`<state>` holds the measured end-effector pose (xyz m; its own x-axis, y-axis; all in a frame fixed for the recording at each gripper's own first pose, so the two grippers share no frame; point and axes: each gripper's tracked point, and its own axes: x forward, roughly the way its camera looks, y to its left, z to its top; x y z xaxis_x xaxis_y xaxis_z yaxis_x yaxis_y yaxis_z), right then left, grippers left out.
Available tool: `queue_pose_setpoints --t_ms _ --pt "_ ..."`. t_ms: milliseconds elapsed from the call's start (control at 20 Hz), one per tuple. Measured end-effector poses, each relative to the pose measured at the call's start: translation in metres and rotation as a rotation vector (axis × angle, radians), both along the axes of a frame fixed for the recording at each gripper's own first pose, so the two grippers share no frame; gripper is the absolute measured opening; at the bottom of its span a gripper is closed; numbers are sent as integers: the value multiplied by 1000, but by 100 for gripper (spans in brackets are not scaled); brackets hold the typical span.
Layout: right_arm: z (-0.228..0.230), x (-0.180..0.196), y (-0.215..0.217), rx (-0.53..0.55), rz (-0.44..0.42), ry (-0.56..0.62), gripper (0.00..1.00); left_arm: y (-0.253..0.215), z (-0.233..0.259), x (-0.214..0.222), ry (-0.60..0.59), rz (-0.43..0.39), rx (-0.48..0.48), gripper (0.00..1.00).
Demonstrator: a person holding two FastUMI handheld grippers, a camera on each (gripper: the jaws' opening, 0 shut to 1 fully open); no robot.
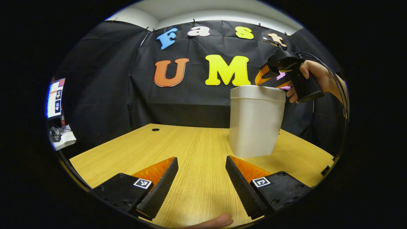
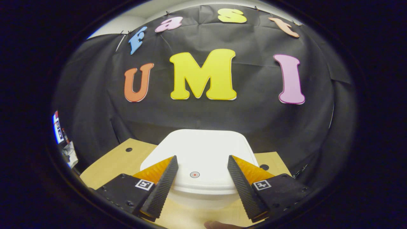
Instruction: Press the lid of the desktop garbage bin to open it, pick up the crumpled paper on the desktop and throw it into the bin, then pick up the pop can on the desktop and drop it into the bin, and finally close the garbage bin lid.
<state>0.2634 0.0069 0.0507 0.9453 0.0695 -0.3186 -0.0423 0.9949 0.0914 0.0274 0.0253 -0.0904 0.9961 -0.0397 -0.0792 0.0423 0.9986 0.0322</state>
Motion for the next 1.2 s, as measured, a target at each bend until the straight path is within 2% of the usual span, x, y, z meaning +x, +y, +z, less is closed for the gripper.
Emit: queue_pose_setpoints --t_ms 250,400,750,850,1050,1200 --pt "3 3 2 21 -25 -61 98 -10 -2 -1 4 -20 18 98" --pt "5 2 2 26 -23 -138 98 -6 -4 0 5 -17 17 98" --pt "6 -32 0 42 -39 -316 96 -2 -8 0 1 -7 2 98" --pt "2 -47 -4 29 -61 -360 96 0 -2 -5 -22 3 3 98" --pt "-16 -95 -6 75 -46 -321 94 2 8 -9 -79 6 15 98" --pt "-17 -136 -20 50 -66 -387 93 3 7 -12 -84 13 13 98"
